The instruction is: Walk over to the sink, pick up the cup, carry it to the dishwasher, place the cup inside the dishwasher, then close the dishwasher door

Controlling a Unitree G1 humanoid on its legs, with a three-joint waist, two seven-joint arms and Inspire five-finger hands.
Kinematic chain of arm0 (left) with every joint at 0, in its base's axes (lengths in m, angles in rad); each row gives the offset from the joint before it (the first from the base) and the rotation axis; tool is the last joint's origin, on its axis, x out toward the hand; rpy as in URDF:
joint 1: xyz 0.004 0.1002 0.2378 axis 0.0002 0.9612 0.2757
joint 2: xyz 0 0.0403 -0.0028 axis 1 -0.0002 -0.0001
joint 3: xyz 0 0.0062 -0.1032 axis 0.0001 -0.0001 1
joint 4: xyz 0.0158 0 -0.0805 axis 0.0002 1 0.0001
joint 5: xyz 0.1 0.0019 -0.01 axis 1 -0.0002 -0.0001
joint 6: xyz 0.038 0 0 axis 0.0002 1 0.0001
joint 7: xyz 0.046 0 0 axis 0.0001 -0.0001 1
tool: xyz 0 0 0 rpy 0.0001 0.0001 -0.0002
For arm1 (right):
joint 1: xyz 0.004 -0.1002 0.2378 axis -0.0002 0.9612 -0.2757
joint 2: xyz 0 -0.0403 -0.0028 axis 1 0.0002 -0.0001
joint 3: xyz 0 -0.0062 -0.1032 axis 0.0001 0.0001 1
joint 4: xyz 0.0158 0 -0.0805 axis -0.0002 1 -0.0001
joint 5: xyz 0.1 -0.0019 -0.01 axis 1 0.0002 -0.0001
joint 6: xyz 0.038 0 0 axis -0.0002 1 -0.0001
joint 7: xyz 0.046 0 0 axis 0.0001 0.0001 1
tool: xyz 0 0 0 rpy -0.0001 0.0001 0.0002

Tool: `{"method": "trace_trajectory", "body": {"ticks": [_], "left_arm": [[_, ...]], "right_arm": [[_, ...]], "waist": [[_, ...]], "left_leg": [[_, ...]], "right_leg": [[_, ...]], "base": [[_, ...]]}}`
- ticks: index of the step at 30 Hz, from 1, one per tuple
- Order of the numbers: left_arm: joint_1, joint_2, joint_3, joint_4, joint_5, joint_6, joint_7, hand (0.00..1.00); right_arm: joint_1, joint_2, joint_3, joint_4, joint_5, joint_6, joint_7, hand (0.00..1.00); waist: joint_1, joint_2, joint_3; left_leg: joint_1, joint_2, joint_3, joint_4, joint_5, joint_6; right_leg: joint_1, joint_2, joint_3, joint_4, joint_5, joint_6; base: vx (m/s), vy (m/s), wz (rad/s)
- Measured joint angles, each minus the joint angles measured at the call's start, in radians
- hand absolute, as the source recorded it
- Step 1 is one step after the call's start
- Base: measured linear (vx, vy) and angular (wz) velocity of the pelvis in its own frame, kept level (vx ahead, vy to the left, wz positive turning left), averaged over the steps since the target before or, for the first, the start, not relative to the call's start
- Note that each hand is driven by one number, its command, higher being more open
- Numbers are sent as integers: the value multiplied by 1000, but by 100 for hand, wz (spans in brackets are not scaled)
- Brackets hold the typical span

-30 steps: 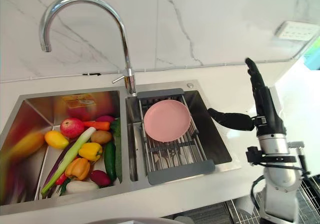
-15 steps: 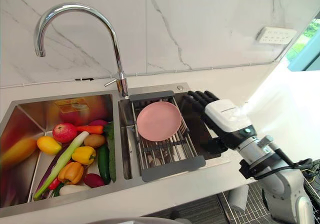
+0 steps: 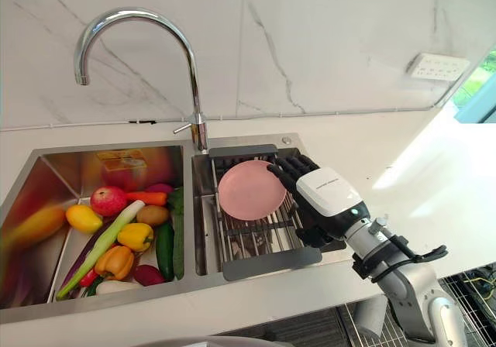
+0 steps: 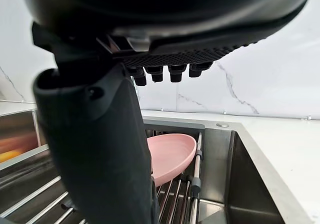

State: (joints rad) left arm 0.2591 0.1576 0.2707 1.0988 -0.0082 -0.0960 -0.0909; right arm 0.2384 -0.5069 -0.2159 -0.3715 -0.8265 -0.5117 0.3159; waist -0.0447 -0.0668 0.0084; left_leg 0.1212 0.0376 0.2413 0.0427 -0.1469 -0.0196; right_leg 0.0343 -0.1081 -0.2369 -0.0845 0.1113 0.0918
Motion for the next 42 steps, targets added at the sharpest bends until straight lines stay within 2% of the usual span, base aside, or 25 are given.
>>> {"method": "trace_trajectory", "body": {"ticks": [6, 11, 12, 20, 32, 39, 42], "left_arm": [[-1, 2, -6, -4, 9, 0, 0, 100], [-1, 3, -9, -3, 8, 0, 0, 100], [-1, 3, -12, -3, 8, 0, 0, 100], [-4, 4, -27, -6, 8, 0, 4, 100], [-7, 3, -41, -15, 9, -2, 9, 100], [-8, 1, -65, -30, 9, 2, 20, 100], [-8, 1, -72, -37, 9, 6, 20, 100]], "right_arm": [[0, 8, 55, 82, -3, 7, -44, 100], [-1, 41, 85, 130, -56, 18, -156, 100], [-4, 49, 96, 151, -113, 17, -209, 100], [-32, 67, 129, 191, -260, 14, -346, 100], [-84, 69, 221, 250, -403, 21, -465, 100], [-115, 69, 279, 330, -452, 53, -470, 100], [-130, 69, 302, 364, -466, 87, -464, 100]], "waist": [[3, 0, 0], [4, 3, 0], [5, 5, -2], [9, 12, 2], [32, 21, 8], [35, 30, 14], [42, 33, 17]], "left_leg": [[-1, 1, -18, -17, 20, -4], [-1, 1, -24, -19, 24, -4], [-2, 1, -25, -19, 24, -4], [-2, 2, -37, -19, 25, -4], [-2, 1, -50, -19, 30, -4], [-4, 0, -62, -32, 41, -5], [-4, 0, -64, -34, 43, -4]], "right_leg": [[1, 1, -18, 0, -2, -4], [2, 1, -22, 0, -2, -4], [3, 1, -23, 0, -2, -4], [9, 1, -36, 0, -3, -4], [15, 0, -49, -1, -4, -6], [15, -1, -63, -1, -4, -6], [15, -1, -65, -1, -4, -6]], "base": [[-73, -44, 9], [-62, -33, 3], [-34, -16, 2], [-41, -21, 4], [-54, -24, 3], [-51, -25, 6], [-52, -24, 2]]}}
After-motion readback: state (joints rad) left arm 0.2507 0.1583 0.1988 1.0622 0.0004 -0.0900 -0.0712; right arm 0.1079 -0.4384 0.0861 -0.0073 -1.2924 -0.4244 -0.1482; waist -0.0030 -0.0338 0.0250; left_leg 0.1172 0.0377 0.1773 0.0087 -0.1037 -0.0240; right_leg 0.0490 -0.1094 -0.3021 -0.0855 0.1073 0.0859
